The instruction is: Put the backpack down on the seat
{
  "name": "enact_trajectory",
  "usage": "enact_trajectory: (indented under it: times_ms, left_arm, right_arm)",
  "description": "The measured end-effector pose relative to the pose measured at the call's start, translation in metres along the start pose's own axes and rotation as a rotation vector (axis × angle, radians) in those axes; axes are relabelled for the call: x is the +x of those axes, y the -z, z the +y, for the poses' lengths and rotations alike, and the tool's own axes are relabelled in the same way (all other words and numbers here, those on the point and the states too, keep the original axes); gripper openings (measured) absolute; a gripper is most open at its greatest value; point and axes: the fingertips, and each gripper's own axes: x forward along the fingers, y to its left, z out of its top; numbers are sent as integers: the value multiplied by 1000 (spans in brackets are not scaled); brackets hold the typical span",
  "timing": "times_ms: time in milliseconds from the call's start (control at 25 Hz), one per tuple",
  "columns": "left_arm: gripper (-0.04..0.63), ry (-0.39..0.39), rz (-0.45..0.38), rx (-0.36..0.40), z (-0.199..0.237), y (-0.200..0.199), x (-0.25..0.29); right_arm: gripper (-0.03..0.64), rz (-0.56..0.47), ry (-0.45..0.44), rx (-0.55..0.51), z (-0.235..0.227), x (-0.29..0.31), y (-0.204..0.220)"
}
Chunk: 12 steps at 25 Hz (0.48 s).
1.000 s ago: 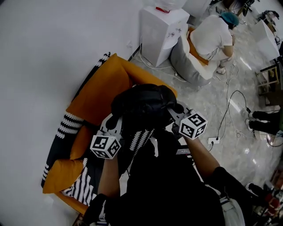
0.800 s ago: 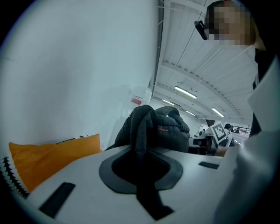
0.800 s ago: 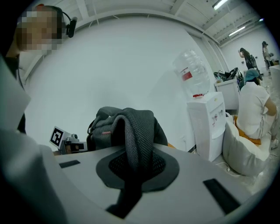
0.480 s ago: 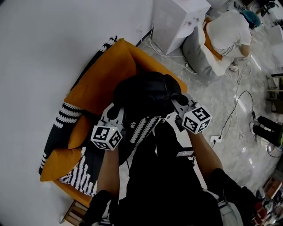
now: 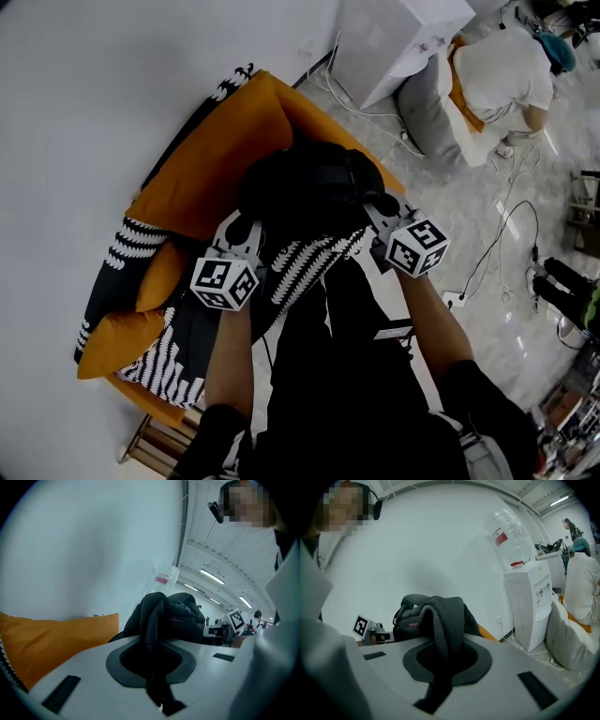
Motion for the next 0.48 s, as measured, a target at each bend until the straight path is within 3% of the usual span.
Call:
enact_trajectory:
  times_ms: [480]
  left_arm:
    - [43, -27, 52, -7, 34, 21, 39]
  right_arm:
    - [49, 52, -9, 38, -34, 41, 20]
